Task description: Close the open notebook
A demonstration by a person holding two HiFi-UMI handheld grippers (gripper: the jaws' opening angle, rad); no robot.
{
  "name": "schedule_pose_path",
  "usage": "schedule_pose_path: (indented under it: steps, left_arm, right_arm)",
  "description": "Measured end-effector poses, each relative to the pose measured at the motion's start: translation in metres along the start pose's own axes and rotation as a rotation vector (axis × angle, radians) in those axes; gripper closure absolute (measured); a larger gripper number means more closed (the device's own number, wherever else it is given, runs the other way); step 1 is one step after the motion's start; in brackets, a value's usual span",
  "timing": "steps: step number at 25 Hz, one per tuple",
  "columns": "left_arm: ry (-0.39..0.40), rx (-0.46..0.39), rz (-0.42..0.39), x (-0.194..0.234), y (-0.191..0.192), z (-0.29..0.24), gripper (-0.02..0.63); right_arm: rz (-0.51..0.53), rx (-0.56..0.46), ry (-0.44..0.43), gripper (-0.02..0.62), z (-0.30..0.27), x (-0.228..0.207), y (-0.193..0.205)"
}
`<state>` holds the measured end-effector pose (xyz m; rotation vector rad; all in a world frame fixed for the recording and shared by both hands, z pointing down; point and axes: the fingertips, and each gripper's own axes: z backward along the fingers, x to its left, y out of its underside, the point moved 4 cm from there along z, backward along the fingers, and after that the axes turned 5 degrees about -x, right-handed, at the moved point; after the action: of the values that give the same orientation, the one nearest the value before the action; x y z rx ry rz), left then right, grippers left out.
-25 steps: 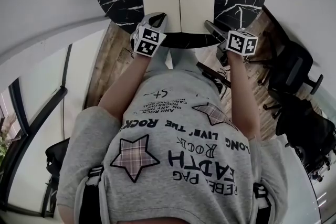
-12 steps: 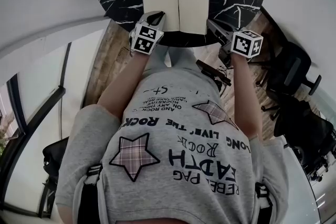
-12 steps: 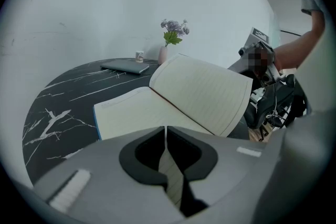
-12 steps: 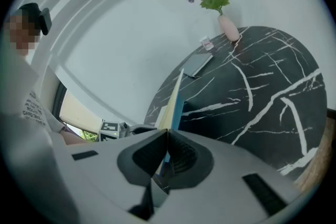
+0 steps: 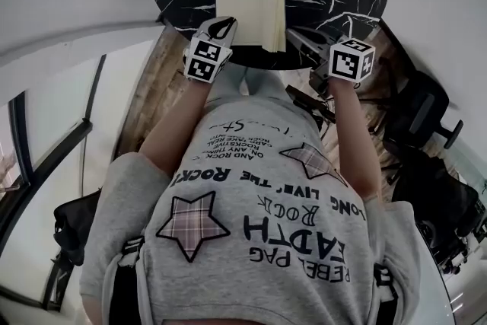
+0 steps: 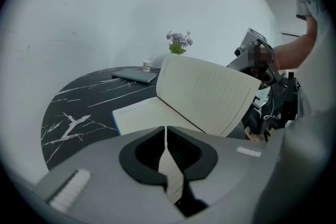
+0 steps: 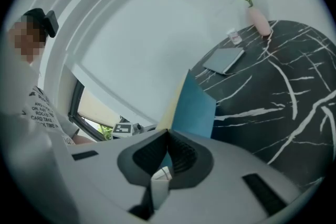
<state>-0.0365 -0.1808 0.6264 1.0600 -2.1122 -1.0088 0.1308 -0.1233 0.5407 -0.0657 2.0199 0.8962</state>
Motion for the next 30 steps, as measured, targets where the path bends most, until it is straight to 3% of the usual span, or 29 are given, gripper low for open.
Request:
schedule_pose_path:
  steps: [5,11,20,30]
  left_arm:
    - [-0.069,0.003,0.040,0.018,0.008,0.019,0.584]
    - [-0.242,-0.006,0.163,0.053,0.031,0.052,0.584]
    - [-0.219,-0.035,0.147,0.048,0.029,0.058,0.584]
    - [-0.164,-0.057,0.121,0.042,0.015,0.046,0.586]
  right_arm:
    - [0.032,0.073,-0.115,0.581,-0.040,0.028,0.000]
    - [0.125,0.232,-0.136,0.581,-0.098,0.034,0.019]
    - [0.187,0.541,0.096,0.581,-0.144,-0.030,0.075]
    - [0.204,0.557,0.082,0.581,-0.145,-0.030,0.072]
